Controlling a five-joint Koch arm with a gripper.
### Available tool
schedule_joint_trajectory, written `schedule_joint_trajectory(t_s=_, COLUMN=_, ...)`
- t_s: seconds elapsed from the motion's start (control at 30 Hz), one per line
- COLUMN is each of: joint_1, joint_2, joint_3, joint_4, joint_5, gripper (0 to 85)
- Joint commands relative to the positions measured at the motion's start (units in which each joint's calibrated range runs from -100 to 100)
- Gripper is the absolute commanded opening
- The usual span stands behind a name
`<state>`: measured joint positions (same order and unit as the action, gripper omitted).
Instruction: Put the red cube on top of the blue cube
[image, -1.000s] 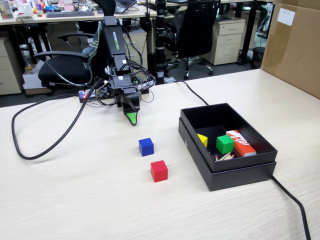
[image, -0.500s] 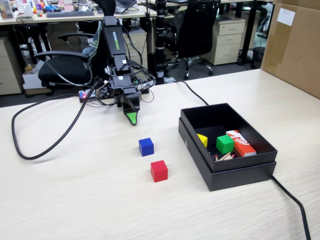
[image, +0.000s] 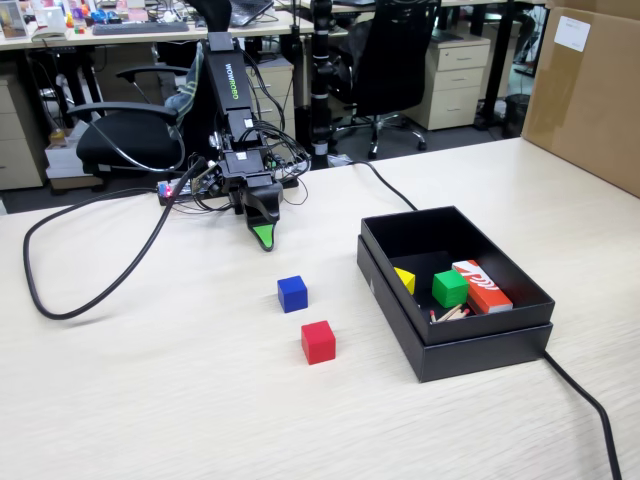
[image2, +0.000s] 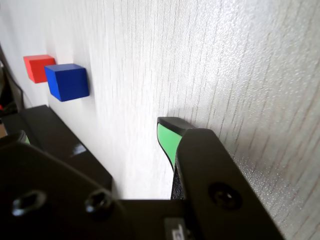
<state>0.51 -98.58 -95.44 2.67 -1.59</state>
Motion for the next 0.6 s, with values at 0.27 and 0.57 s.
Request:
schedule_joint_trajectory(t_s=0.27, joint_1=-0.05, joint_2=-0.05, joint_3=0.78, joint_4=-3.06, joint_5=-0.2, gripper=48.0)
schedule_joint_trajectory(t_s=0.57, joint_1=0.24, joint_2=-0.16, joint_3=18.19, joint_4=-19.56, joint_5=1.32, gripper=47.6)
